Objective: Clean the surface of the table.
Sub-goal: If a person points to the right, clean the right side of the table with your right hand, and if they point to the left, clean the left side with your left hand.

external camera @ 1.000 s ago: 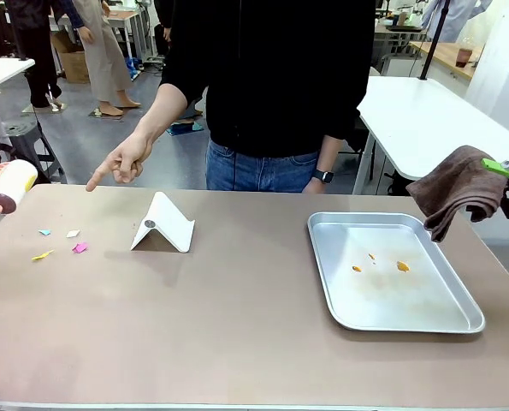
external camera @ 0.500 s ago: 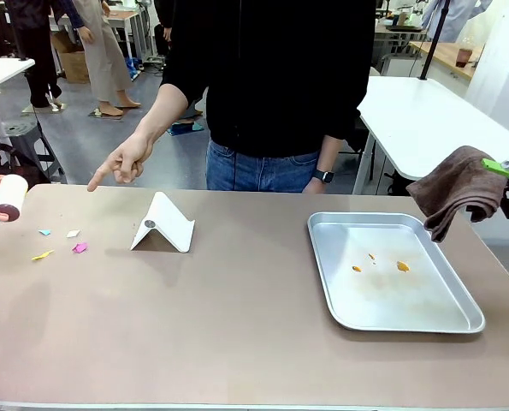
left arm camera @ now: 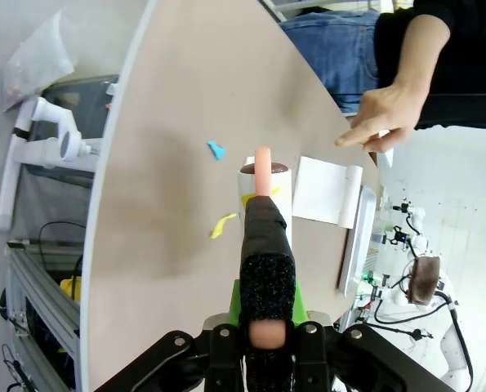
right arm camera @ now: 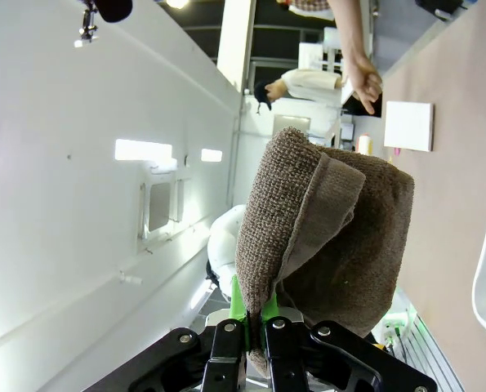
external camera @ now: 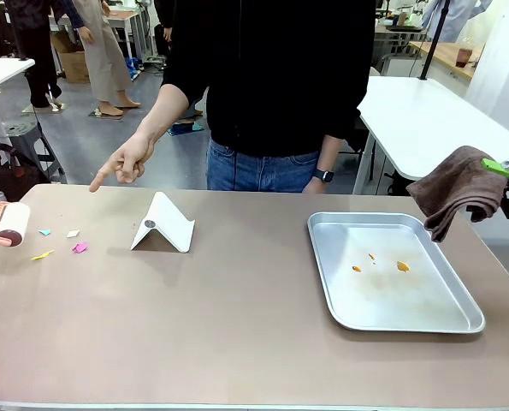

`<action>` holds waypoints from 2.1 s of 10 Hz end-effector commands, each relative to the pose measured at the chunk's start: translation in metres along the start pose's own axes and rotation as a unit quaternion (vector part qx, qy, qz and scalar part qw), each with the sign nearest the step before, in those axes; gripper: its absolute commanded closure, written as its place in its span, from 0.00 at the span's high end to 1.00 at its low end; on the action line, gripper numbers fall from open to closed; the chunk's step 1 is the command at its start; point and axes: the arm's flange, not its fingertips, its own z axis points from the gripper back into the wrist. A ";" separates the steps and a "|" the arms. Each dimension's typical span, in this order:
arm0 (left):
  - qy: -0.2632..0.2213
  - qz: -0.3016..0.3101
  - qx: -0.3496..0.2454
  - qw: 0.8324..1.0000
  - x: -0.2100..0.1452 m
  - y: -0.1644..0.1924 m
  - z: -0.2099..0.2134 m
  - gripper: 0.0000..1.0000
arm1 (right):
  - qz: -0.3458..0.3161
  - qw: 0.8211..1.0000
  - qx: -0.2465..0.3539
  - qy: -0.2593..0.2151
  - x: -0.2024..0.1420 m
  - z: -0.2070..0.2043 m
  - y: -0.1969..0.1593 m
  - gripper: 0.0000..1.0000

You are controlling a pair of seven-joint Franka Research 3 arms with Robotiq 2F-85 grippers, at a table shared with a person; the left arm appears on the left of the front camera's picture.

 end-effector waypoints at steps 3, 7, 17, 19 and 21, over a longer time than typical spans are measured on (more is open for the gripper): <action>-0.004 -0.004 0.036 0.999 0.010 0.019 -0.007 0.22 | 0.003 1.000 0.005 0.003 0.001 0.003 0.004 0.00; 0.003 0.002 0.055 0.998 0.010 0.029 -0.020 0.22 | 0.003 1.000 0.005 0.003 0.001 0.003 0.004 0.00; 0.035 -0.020 0.070 0.997 -0.004 0.010 -0.072 0.22 | 0.003 1.000 0.005 0.003 0.001 0.003 0.004 0.00; 0.042 -0.033 0.080 0.995 -0.003 0.002 -0.091 0.22 | 0.003 1.000 0.005 0.003 0.001 0.003 0.004 0.00; 0.069 -0.046 0.078 0.993 -0.010 -0.008 -0.110 0.22 | 0.003 1.000 0.005 0.003 0.001 0.003 0.004 0.00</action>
